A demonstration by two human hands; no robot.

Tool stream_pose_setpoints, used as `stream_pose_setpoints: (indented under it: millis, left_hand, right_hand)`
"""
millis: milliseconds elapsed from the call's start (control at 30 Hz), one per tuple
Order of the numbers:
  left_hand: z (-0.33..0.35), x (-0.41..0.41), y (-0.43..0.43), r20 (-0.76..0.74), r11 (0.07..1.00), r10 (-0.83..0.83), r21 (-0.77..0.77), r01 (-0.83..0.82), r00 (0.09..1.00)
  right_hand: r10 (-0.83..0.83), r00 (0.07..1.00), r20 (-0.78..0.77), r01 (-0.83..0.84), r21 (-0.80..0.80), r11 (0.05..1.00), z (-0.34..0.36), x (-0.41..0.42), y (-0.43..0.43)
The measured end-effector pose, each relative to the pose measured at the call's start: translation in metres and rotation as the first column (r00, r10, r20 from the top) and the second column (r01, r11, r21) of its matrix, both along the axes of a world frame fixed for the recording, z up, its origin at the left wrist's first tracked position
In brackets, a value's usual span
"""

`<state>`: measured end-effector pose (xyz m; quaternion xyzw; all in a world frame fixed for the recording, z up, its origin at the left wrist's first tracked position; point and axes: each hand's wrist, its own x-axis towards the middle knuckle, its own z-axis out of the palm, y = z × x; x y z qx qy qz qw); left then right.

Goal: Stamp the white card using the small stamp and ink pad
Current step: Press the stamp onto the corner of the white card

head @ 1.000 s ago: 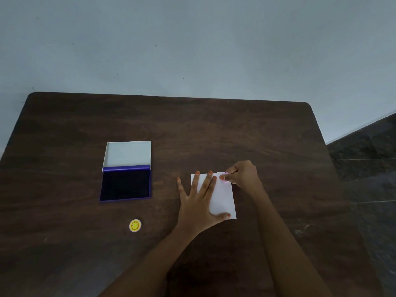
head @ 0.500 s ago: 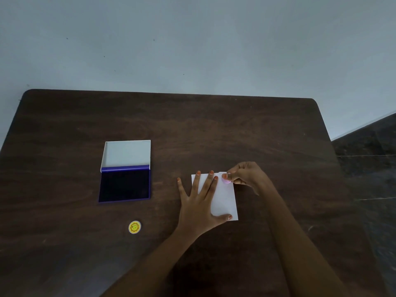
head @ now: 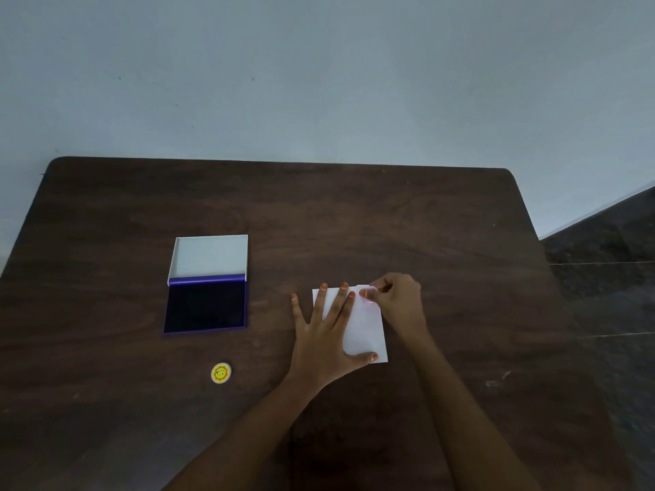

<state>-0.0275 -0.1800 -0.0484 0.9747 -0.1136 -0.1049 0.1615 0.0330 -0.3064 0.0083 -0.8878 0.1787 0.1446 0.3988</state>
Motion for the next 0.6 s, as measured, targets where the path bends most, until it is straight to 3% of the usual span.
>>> stream_pose_setpoints:
  millis: [133, 233, 300, 400, 500, 600]
  left_hand:
    - [-0.002, 0.0, 0.001, 0.015, 1.0, -0.006, -0.006, 0.007, 1.0]
    - [-0.004, 0.0, 0.001, 0.026, 0.998, -0.017, -0.054, 0.019, 1.0]
    - [-0.006, 0.0, 0.002, 0.036, 0.998, -0.023, -0.055, 0.025, 0.999]
    - [-0.007, 0.0, 0.002, 0.031, 0.999, -0.029, -0.028, 0.03, 0.999]
    - [-0.008, 0.0, 0.002, 0.031, 0.999, -0.04, 0.01, 0.039, 0.999]
    - [-0.009, 0.0, 0.003, 0.038, 0.998, -0.049, 0.029, 0.048, 0.998]
  right_hand:
    - [-0.084, 0.988, 0.132, 0.084, 0.005, 0.996, -0.005, -0.018, 0.003]
    - [-0.31, 0.944, 0.116, 0.28, 0.216, 0.935, -0.002, -0.021, -0.009]
    - [-0.48, 0.877, 0.023, 0.424, 0.432, 0.796, 0.004, -0.021, -0.022]
    - [-0.567, 0.821, -0.058, 0.46, 0.656, 0.598, 0.01, -0.025, -0.042]
    - [-0.619, 0.771, -0.15, 0.495, 0.753, 0.434, 0.012, -0.033, -0.058]
    - [-0.684, 0.666, -0.298, 0.569, 0.795, 0.208, 0.01, -0.04, -0.07]
